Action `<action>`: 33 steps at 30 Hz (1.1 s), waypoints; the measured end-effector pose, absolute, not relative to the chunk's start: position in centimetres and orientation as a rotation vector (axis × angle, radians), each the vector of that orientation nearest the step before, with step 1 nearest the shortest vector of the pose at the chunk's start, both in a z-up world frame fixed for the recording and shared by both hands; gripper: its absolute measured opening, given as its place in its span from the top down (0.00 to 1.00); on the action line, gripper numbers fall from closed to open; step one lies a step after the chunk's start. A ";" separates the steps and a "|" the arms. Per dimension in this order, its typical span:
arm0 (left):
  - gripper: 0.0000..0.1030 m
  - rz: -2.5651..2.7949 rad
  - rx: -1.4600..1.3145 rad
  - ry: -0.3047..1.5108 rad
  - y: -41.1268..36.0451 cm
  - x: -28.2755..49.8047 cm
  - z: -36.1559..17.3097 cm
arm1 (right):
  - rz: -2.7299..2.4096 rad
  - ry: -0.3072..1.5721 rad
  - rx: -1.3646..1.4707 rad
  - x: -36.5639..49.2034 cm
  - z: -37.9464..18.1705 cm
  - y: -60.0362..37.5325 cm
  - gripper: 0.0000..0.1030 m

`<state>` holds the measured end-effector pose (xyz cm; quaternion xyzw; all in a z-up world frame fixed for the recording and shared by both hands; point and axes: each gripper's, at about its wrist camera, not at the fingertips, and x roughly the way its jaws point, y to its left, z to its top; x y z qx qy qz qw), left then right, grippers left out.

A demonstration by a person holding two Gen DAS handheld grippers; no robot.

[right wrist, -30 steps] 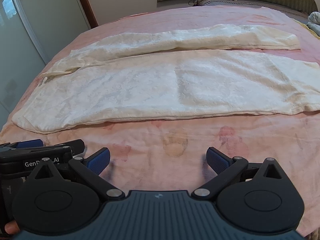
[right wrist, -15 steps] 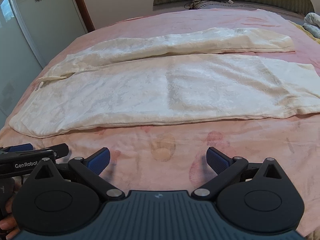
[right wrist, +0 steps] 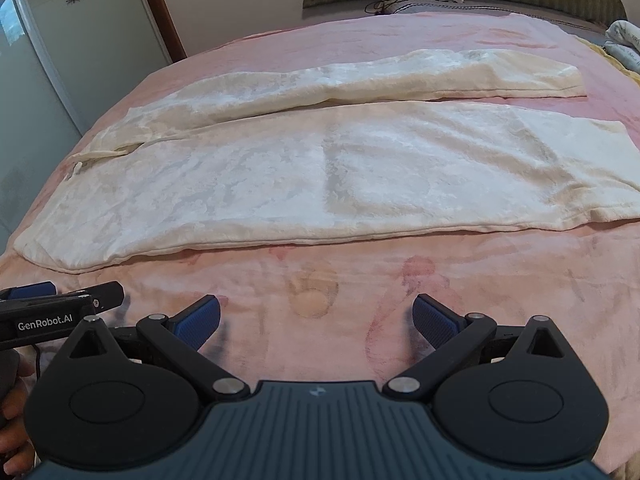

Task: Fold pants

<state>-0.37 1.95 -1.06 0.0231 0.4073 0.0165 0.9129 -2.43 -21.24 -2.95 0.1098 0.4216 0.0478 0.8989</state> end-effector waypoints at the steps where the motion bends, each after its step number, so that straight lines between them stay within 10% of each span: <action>1: 0.01 0.034 0.053 0.836 1.9 -0.4 -1.0 | 0.102 0.872 0.228 -2.4 -3.0 -21.2 0.00; 18: 0.01 0.129 0.107 0.743 6.3 6.6 3.1 | 0.605 0.548 0.059 9.5 3.8 -18.7 0.00; 33: 0.01 0.218 0.067 0.793 11.6 14.5 3.0 | 0.753 0.873 0.290 40.7 -1.2 -13.3 0.00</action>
